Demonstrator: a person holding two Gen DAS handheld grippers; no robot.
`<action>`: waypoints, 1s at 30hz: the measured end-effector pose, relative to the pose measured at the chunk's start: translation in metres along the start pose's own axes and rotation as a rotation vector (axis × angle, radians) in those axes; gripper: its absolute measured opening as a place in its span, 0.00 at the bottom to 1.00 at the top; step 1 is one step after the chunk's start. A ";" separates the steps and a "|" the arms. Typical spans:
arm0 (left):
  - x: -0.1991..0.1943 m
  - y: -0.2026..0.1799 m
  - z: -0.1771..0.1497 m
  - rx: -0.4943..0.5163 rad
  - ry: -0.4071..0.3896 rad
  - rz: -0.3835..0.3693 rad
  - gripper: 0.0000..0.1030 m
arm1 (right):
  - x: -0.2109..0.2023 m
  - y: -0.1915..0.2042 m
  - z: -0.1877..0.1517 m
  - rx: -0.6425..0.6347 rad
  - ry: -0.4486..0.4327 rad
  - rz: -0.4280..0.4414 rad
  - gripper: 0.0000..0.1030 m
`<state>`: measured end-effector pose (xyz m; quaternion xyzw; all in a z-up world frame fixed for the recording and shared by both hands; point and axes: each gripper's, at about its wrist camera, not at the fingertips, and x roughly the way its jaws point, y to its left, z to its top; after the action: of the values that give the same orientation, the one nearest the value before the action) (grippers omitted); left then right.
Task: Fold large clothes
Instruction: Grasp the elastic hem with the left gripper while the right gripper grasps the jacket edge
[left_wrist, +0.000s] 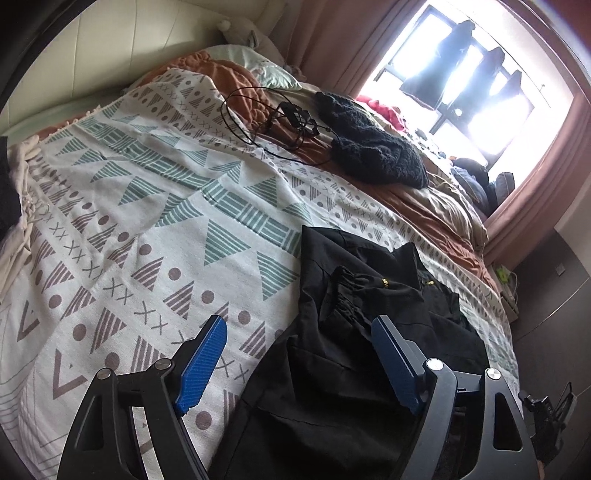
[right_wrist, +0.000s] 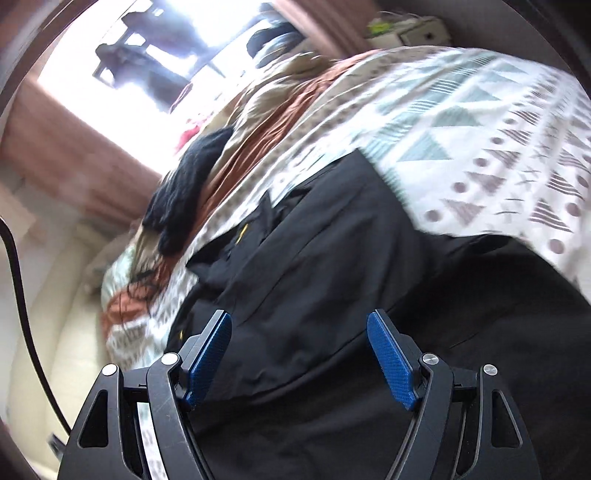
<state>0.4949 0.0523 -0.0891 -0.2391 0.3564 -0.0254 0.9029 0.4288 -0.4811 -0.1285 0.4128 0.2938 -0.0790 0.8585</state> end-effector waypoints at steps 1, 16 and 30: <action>0.001 -0.003 -0.003 0.013 0.007 0.003 0.79 | -0.001 -0.009 0.005 0.025 -0.004 -0.001 0.74; 0.058 -0.070 -0.021 0.210 0.124 0.057 0.70 | 0.046 -0.110 0.018 0.430 0.128 0.180 0.67; 0.177 -0.102 -0.020 0.400 0.301 0.274 0.61 | 0.066 -0.123 0.025 0.459 0.153 0.275 0.10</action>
<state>0.6263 -0.0845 -0.1679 0.0005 0.5033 -0.0082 0.8641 0.4464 -0.5727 -0.2356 0.6371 0.2736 0.0052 0.7205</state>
